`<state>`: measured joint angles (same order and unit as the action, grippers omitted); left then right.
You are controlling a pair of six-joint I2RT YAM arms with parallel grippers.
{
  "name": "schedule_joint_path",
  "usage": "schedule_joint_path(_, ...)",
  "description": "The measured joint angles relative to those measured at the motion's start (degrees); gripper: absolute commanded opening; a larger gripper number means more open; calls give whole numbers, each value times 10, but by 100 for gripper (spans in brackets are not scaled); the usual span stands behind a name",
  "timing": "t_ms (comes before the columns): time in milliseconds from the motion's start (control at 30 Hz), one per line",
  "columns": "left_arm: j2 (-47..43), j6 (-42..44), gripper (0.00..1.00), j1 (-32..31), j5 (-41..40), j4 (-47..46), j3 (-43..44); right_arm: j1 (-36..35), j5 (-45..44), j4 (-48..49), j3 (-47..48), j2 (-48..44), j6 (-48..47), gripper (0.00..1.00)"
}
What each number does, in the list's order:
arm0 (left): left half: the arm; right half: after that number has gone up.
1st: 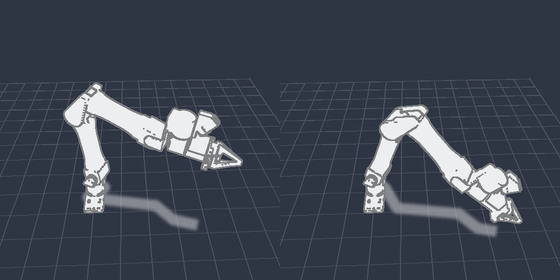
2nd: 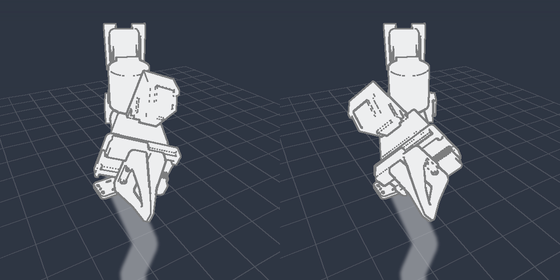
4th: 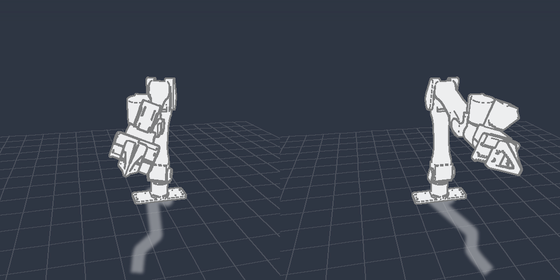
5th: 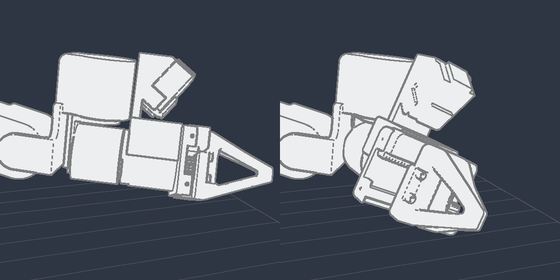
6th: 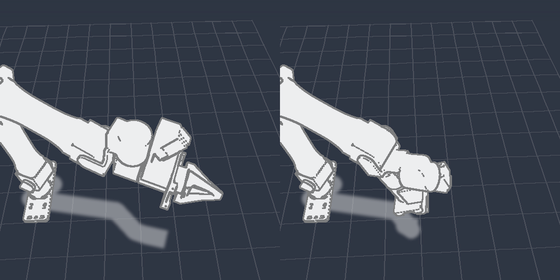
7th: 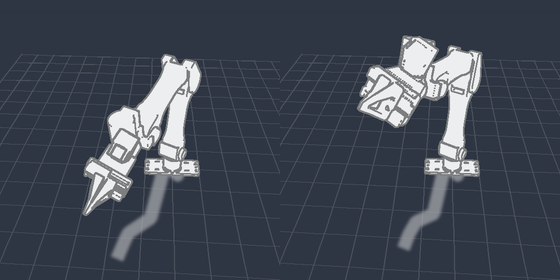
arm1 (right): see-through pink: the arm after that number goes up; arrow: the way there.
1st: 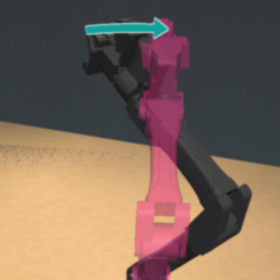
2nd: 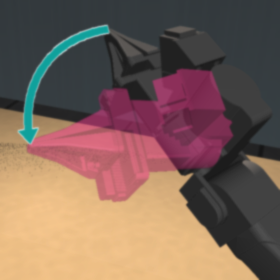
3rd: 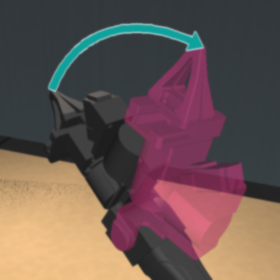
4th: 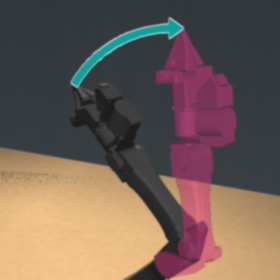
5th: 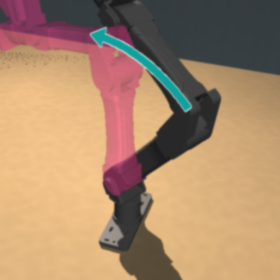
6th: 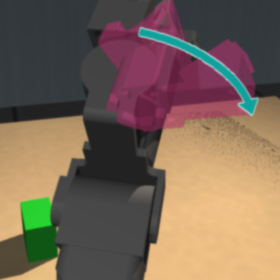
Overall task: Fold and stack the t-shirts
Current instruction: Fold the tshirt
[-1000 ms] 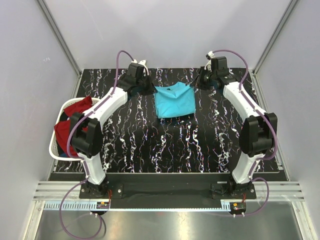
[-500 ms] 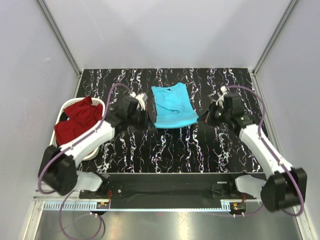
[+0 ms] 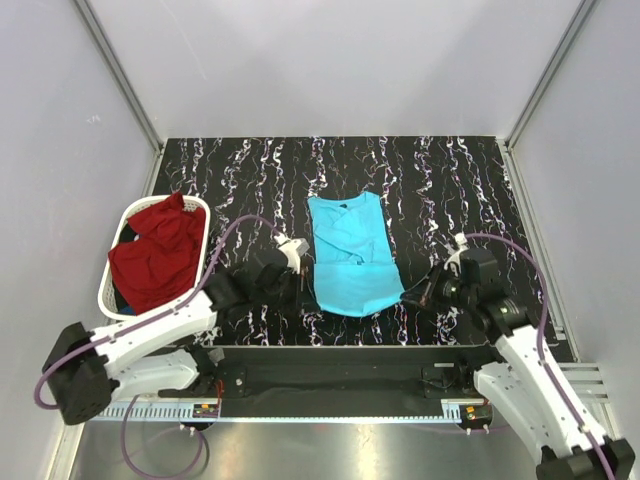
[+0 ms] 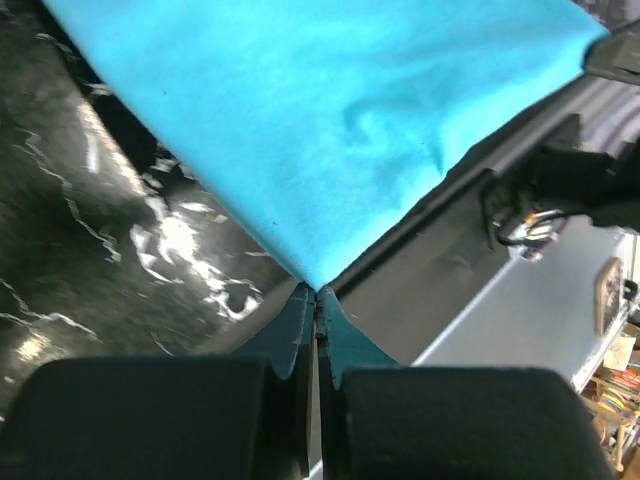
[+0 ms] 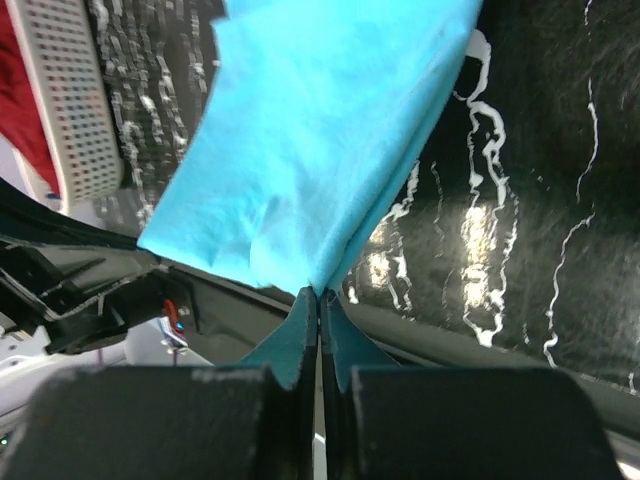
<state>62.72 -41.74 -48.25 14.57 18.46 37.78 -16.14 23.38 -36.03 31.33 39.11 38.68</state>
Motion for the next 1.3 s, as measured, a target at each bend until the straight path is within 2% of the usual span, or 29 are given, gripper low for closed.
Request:
schedule_joint_path(233, -79, -50, 0, -50, -61, 42, 2, -1, -2, -74, 17, -97, 38, 0)
schedule_joint_path(433, -73, -69, 0, -72, -76, 60, 5, -1, -4, -115, 24, -113, 55, 0)
schedule_joint_path(533, -62, -65, 0, -71, -92, 77, 25, -2, -20, -120, 42, -92, 56, 0)
schedule_joint_path(700, -1, -40, 0, -19, -93, 87, 98, -2, -58, -97, 100, 9, 32, 0)
schedule_joint_path(1033, 158, 54, 0, 121, -55, 95, 289, -1, -91, -38, 360, 326, -87, 0)
schedule_joint_path(1300, 296, 103, 0, 216, -20, 103, 404, 18, -87, -10, 503, 508, -150, 0)
